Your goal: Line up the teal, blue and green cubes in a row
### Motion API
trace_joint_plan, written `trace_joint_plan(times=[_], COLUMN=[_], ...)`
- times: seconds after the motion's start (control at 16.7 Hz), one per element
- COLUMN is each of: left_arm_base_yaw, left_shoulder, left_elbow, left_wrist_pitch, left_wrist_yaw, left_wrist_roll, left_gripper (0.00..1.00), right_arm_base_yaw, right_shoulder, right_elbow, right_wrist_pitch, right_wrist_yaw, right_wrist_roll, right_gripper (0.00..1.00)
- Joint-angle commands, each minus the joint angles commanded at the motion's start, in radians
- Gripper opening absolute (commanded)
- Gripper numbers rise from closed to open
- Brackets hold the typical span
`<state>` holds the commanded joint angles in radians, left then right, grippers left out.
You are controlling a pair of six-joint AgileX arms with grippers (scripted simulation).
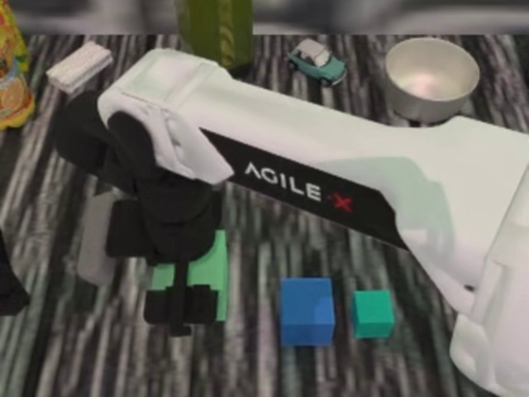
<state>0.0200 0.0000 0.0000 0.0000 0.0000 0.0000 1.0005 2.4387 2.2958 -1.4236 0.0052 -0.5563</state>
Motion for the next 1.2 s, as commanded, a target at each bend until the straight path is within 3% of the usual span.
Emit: trace_joint_plan(times=[0.3, 0.66, 0.96, 1.2], left_arm_base_yaw=[0.0, 0.0, 0.0, 0.0], left_shoulder=[0.0, 0.0, 0.0, 0.0], left_elbow=[0.0, 0.0, 0.0, 0.0], left_wrist_pitch=[0.0, 0.0, 0.0, 0.0], left_wrist_yaw=[0.0, 0.0, 0.0, 0.0], left_wrist_roll=[0.0, 0.0, 0.0, 0.0], left_gripper=[1.0, 1.0, 1.0, 1.0], right_arm_base_yaw=[-0.004, 0.0, 0.002, 0.002], right_shoulder=[-0.005, 0.003, 0.007, 0.007], right_elbow=[-0.019, -0.234, -0.264, -0.264], right_wrist_pitch=[0.019, 0.241, 0.272, 0.272], right_wrist_yaw=[-0.001, 0.0, 0.0, 0.0], right_wrist_roll=[0.002, 0.002, 0.002, 0.002], right_gripper=[0.0, 0.0, 0.0, 0.3])
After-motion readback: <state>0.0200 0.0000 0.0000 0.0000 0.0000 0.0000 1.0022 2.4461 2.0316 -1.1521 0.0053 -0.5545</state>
